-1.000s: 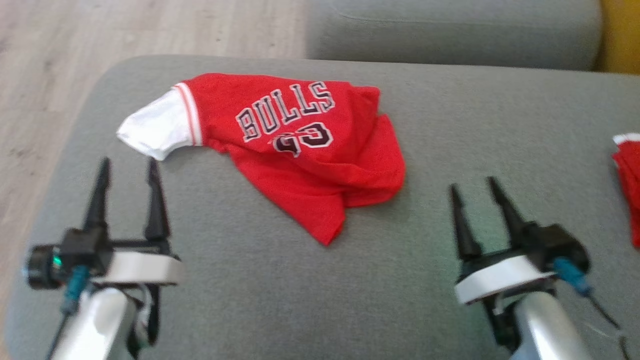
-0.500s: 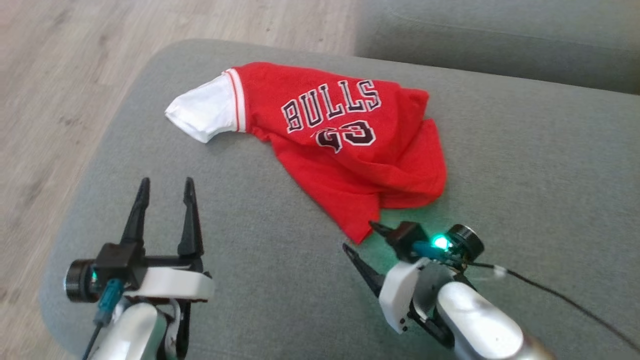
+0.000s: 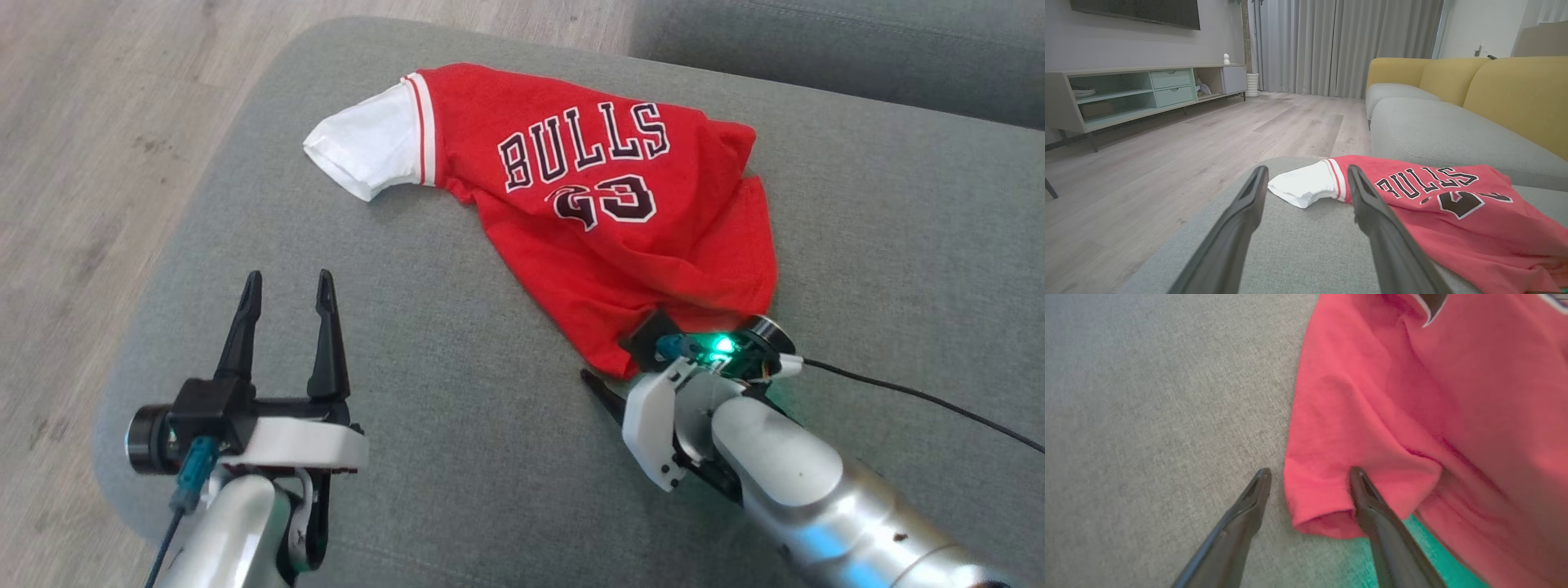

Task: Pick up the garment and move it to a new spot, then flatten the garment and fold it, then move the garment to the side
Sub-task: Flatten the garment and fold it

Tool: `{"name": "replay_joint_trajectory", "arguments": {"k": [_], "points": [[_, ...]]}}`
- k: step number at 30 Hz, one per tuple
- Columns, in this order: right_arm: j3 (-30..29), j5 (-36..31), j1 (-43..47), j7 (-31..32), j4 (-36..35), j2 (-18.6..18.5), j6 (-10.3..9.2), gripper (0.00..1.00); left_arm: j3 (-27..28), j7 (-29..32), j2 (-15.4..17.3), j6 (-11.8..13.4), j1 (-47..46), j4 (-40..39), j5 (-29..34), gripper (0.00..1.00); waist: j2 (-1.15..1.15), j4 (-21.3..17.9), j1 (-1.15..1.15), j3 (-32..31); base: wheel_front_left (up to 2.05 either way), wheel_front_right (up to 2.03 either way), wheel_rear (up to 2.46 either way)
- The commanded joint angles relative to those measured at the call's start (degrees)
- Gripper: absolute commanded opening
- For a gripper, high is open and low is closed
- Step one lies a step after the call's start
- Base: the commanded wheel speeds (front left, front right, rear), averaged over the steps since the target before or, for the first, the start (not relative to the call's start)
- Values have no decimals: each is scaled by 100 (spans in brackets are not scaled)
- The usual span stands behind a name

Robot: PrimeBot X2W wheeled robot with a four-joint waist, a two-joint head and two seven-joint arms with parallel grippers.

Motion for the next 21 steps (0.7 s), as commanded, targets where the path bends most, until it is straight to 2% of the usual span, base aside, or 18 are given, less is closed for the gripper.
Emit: {"name": "replay_joint_trajectory", "arguments": {"k": [1, 2, 3, 7, 12, 17, 21], "points": [[135, 56, 27, 72, 47, 90, -11, 65, 255, -54, 56, -19, -265, -125, 74, 100, 0, -2, -1, 10, 0, 0, 0], [190, 134, -3, 47, 95, 104, -11, 21, 288, -54, 40, -34, -258, -112, 93, 100, 0, -15, -1, 16, 0, 0, 0], [236, 209, -34, 1, 131, 118, -11, 0, 328, -54, 29, -46, -251, -99, 109, 100, 0, -43, -1, 20, 0, 0, 0], [179, 439, -156, -412, 296, 138, -11, 0, 506, -54, -8, -109, -231, -51, 199, 100, 0, -291, -1, -29, 0, 0, 0], [-437, 787, -46, -978, 382, 91, -11, 0, 688, -54, -6, -169, -132, -23, 274, 100, 0, -739, -1, -186, 0, 0, 0], [-1082, 817, 138, -1452, 522, -219, -11, 0, 840, -54, 39, -201, 3, -23, 331, 100, 0, -1327, -1, -337, 0, 0, 0], [-1504, 630, 238, -1615, 588, -602, -11, 0, 890, -54, 32, -249, 9, -54, 380, 100, 0, -1704, -1, -414, 0, 0, 0]]}}
